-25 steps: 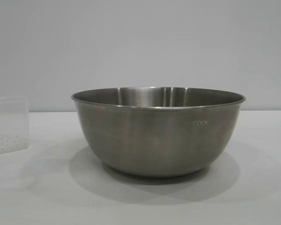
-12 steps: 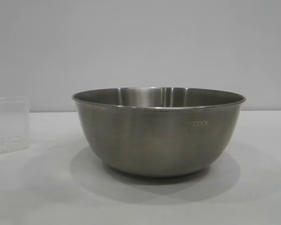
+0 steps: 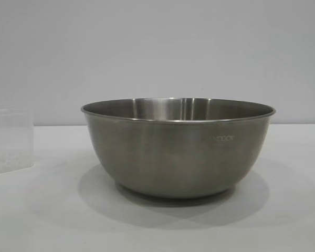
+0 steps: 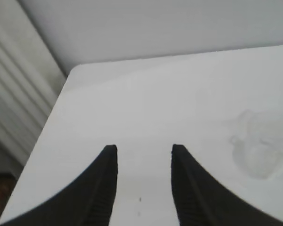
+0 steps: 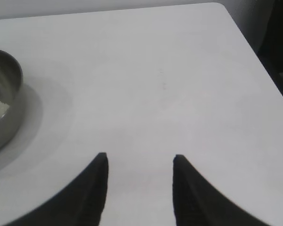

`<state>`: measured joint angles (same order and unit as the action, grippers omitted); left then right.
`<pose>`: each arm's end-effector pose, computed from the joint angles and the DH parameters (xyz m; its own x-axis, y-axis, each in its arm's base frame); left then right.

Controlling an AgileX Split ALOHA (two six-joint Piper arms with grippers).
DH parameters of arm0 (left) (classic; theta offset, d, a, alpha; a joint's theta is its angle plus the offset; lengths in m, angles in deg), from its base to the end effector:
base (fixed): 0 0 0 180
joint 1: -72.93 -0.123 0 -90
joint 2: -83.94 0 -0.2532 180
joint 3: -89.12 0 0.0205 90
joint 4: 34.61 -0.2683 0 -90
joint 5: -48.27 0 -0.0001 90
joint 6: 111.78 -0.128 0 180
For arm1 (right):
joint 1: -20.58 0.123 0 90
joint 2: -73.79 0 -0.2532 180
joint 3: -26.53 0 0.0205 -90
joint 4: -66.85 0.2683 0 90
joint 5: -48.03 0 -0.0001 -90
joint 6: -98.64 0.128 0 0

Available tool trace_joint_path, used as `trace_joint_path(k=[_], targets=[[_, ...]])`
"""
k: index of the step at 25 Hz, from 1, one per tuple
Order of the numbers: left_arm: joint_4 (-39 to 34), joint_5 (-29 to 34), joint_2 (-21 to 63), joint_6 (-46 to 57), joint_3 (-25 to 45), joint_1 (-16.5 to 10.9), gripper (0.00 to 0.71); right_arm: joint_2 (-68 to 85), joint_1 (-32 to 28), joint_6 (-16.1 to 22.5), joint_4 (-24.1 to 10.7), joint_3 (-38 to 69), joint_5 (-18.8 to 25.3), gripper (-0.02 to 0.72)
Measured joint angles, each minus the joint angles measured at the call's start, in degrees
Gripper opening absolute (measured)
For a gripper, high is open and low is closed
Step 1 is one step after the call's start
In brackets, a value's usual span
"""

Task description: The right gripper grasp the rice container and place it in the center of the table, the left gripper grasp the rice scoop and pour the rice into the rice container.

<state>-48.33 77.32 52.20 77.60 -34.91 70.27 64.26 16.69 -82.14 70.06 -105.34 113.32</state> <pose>0.1652 0.0225 0.2315 -0.4453 0.0256 -0.8950 -0.1289 0.9874 0.0924 0.0735 0.0015 0.2562 -0.5419 0.0467 -0.8392 0.0305 0.9989 0.0359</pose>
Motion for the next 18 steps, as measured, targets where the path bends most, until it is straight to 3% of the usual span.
trace_joint_path(k=[3,5,15,18], targets=[[11.7,6.9,3.3,-10.9,-2.7,0.0,0.218,0.0,0.0,0.0,0.0,0.0,0.0,0.325],[15.4,11.8,5.3,-13.2,-4.3,0.0,0.218,0.0,0.0,0.0,0.0,0.0,0.0,0.325],[15.9,32.2,18.5,-14.0,-8.7,0.0,0.218,0.0,0.0,0.0,0.0,0.0,0.0,0.325],[15.7,34.5,21.9,-13.9,-7.9,0.0,0.218,0.0,0.0,0.0,0.0,0.0,0.0,0.325]])
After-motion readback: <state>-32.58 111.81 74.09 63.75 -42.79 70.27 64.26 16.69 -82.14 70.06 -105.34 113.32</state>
